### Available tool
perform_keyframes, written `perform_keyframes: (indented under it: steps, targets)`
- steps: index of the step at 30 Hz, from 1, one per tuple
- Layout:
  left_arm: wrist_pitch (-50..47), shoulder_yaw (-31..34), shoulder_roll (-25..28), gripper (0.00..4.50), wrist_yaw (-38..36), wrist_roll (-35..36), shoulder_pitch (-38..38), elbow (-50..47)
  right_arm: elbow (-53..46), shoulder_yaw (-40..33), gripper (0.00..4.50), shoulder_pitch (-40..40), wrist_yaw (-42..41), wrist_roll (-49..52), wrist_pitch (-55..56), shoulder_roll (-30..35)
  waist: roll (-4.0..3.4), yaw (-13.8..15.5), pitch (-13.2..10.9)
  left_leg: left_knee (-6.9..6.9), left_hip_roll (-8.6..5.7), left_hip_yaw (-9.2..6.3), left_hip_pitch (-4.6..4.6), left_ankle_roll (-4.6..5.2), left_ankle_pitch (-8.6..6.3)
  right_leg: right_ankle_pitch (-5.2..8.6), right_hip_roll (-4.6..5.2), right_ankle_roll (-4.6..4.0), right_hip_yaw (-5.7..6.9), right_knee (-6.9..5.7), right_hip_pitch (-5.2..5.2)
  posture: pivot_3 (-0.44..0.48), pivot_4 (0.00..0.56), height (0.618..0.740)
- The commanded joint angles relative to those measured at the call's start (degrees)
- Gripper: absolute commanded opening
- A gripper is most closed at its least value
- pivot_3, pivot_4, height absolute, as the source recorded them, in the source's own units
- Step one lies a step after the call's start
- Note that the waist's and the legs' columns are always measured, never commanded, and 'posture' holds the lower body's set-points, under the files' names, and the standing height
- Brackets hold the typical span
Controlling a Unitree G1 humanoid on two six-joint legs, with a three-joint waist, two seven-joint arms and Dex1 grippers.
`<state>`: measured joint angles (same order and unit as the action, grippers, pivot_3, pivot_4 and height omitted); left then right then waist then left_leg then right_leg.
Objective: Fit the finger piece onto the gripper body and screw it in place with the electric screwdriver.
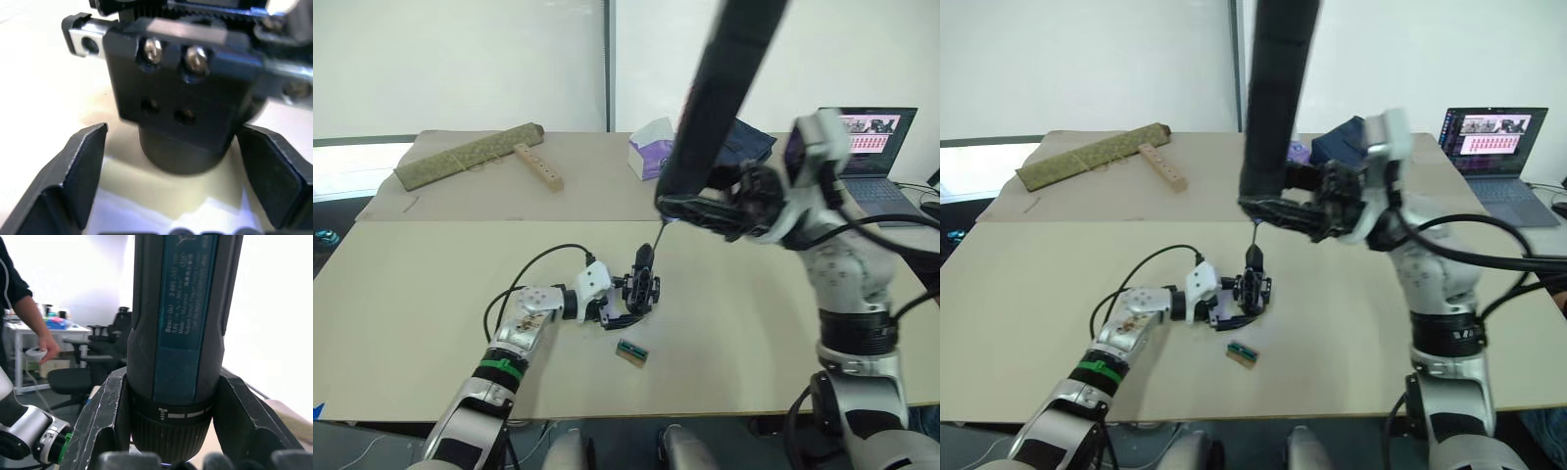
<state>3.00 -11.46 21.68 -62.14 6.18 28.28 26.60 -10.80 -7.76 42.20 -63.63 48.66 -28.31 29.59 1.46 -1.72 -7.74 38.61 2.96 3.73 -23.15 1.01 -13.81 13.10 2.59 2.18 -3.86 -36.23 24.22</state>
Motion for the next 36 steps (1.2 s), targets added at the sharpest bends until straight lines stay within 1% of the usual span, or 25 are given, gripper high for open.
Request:
perform_keyframes:
  steps: [1, 4, 8, 11, 13, 16, 18, 21, 24, 26, 28, 31, 36]
  targets:
    - [1.6, 3.5, 5.1, 4.45, -5.3, 3.7, -5.8, -1.0, -4.2, -5.3, 1.93, -4.2, 1.1, 1.9, -1.0, 4.3, 0.00, -0.5, 0.0, -0.06, 0.02, -0.02, 0.04, 0.00, 0.00, 0.05, -0.02, -0.08, 0.00, -0.03, 0.00, 0.000, 0.150, 0.740]
    - [4.9, 8.4, 10.1, 4.45, -10.7, 8.8, -10.5, -2.5, -6.6, -9.9, 1.93, -13.5, -0.5, -1.2, 2.1, 9.0, 0.00, -0.8, 0.0, -0.34, 0.04, -0.02, 0.16, 0.00, 0.00, 0.13, -0.04, -0.21, 0.00, -0.01, 0.02, 0.000, 0.150, 0.740]
    - [7.2, 14.0, 14.7, 4.45, -16.7, 15.1, -14.9, -4.6, -8.2, -15.6, 1.93, -24.2, -1.1, -1.6, 3.8, 12.0, -0.13, -0.8, -0.1, -0.53, 0.05, -0.01, 0.21, 0.00, 0.00, 0.18, -0.04, -0.26, -0.05, -0.05, 0.14, 0.000, 0.150, 0.740]
    - [7.3, 17.2, 17.4, 4.45, -18.9, 17.7, -18.6, -6.4, -9.8, -18.5, 1.93, -33.0, -0.7, -3.0, 5.8, 11.6, -0.11, -0.4, -0.1, -0.53, 0.02, 0.05, 0.18, 0.00, 0.01, 0.20, -0.01, -0.22, -0.04, -0.02, 0.12, 0.000, 0.150, 0.740]
    - [6.9, 17.4, 18.8, 4.45, -21.5, 18.8, -21.4, -9.3, -11.7, -18.8, 1.93, -36.3, 0.1, -3.4, 7.6, 10.6, -0.10, -0.3, -0.2, -0.53, 0.01, 0.08, 0.18, -0.01, 0.01, 0.22, 0.06, -0.18, -0.05, 0.04, 0.08, 0.000, 0.150, 0.740]
    - [5.2, 16.8, 19.1, 4.45, -21.4, 19.6, -23.1, -14.7, -16.3, -16.9, 1.93, -37.0, 3.6, -2.0, 7.5, 8.5, -0.16, -0.2, -0.2, -0.52, -0.02, 0.10, 0.19, -0.03, 0.02, 0.20, 0.15, -0.12, -0.13, 0.07, 0.09, 0.000, 0.150, 0.740]
    - [3.6, 16.1, 18.7, 4.45, -20.2, 19.6, -23.2, -17.8, -18.4, -15.0, 1.93, -36.3, 4.4, -2.5, 8.0, 7.5, -0.14, -0.2, -0.2, -0.52, -0.04, 0.10, 0.20, -0.08, 0.08, 0.16, 0.18, -0.07, -0.13, 0.06, 0.09, 0.000, 0.150, 0.740]
    - [2.1, 14.1, 16.4, 4.45, -17.7, 19.4, -21.5, -21.7, -21.2, -10.0, 1.93, -33.8, 4.1, -3.5, 8.8, 6.4, -0.14, -0.1, -0.2, -0.52, -0.03, 0.13, 0.23, -0.08, 0.09, 0.16, 0.12, -0.07, -0.13, 0.07, 0.06, 0.000, 0.150, 0.740]
    - [1.0, 11.9, 15.2, 4.45, -16.8, 18.1, -20.0, -23.2, -23.0, -6.1, 1.93, -31.5, 4.7, -2.6, 8.3, 5.5, -0.04, 0.1, -0.3, -0.51, -0.02, 0.15, 0.20, -0.08, 0.09, 0.17, 0.03, -0.09, -0.12, 0.07, 0.07, 0.000, 0.150, 0.740]
    - [2.0, 8.8, 14.1, 4.45, -16.8, 15.5, -17.7, -22.5, -24.4, -1.9, 1.93, -29.0, 6.5, -1.2, 7.5, 2.4, -0.02, 0.1, -0.3, -0.51, 0.00, 0.13, 0.19, -0.08, 0.09, 0.20, -0.02, -0.12, -0.10, 0.06, 0.08, 0.000, 0.150, 0.740]
    - [1.9, 7.2, 13.1, 4.45, -15.7, 14.1, -16.1, -21.5, -24.6, 0.9, 1.93, -28.1, 7.1, -0.9, 7.0, 0.5, -0.01, 0.4, -0.3, -0.52, -0.01, 0.12, 0.16, -0.08, 0.09, 0.20, -0.04, -0.13, -0.09, 0.05, 0.11, 0.000, 0.150, 0.740]
    - [3.0, 3.0, 12.5, 4.45, -16.5, 10.3, -15.3, -19.9, -22.7, 6.2, 1.93, -28.8, 5.6, -4.6, 10.1, -2.7, 0.02, 0.8, -0.3, -0.51, -0.03, 0.12, 0.16, -0.08, 0.09, 0.20, -0.03, -0.13, -0.09, 0.09, 0.06, 0.000, 0.150, 0.740]
    - [5.3, -0.1, 9.0, 4.45, -13.5, 6.7, -13.6, -15.8, -19.4, 12.3, 1.93, -30.6, 2.5, -9.3, 14.8, -6.0, 0.05, 1.0, -0.3, -0.35, -0.04, 0.12, 0.00, -0.07, 0.09, 0.19, -0.02, -0.13, -0.07, 0.06, 0.15, 0.000, 0.150, 0.740]
